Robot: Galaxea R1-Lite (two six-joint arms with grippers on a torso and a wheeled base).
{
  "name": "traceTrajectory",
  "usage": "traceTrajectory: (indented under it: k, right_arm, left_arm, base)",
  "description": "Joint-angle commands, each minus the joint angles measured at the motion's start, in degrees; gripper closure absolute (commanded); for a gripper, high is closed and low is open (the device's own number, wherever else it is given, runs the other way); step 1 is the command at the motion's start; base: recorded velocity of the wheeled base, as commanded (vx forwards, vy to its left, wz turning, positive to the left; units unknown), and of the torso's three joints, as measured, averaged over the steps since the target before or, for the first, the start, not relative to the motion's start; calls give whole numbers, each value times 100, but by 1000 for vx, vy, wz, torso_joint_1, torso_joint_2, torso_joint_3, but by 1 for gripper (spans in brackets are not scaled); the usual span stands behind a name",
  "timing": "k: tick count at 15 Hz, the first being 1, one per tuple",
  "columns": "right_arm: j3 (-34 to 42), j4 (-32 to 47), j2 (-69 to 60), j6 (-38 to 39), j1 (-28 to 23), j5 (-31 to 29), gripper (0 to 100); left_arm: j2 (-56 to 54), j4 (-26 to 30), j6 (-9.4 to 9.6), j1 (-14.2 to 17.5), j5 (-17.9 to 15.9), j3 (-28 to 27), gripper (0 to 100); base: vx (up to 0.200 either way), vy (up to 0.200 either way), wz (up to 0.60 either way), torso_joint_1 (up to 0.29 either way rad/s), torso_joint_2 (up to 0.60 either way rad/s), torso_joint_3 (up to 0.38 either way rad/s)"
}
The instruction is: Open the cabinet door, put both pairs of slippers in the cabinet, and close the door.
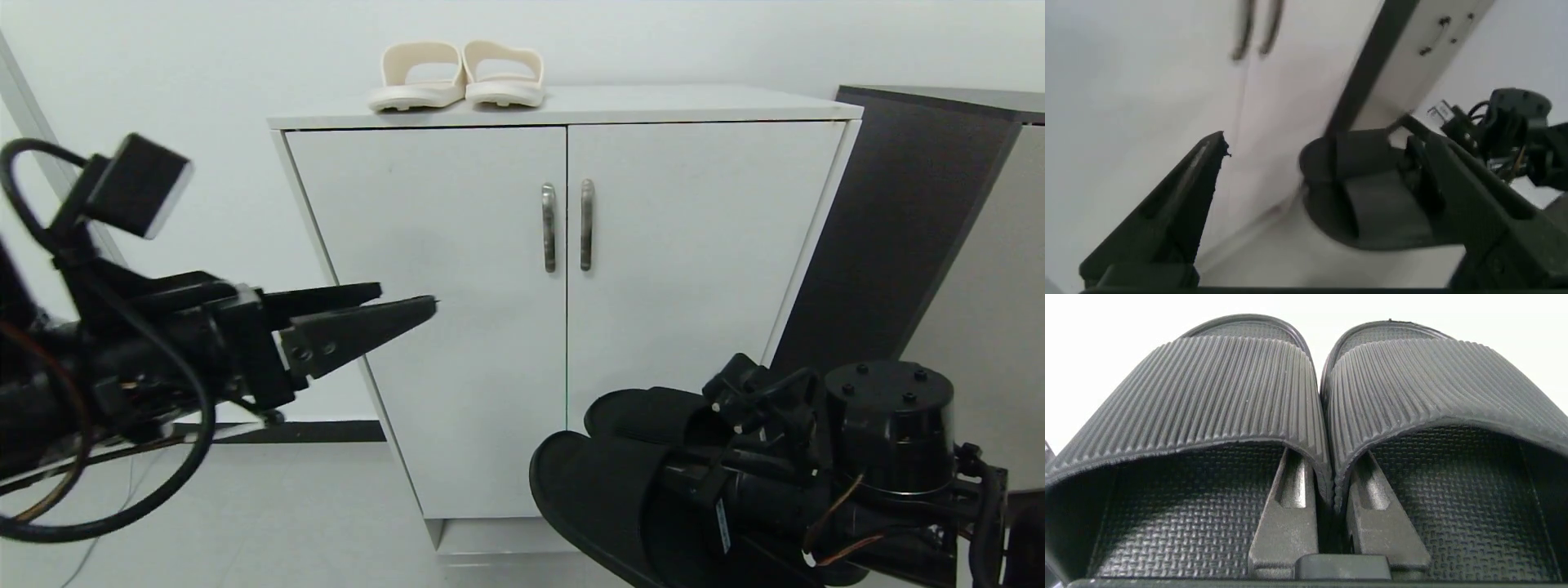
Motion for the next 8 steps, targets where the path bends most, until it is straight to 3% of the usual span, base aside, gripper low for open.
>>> traceTrajectory:
  k: [1,3,8]
  right_arm:
    - [13,2,17,1,-17,1,100]
    - [4,11,26,1,-43,10,100]
    - [4,11,149,1,-17,19,100]
  left_arm:
    - [1052,-367,-5,-607,194,-581,0]
    - [1623,-851,-84,-897,177,-915,0]
    - [2423,-578,-137,-1301,150,-2137,0]
  base:
    - [0,0,0,0,0,0]
    - [0,0,0,0,0,0]
    - [0,0,0,0,0,0]
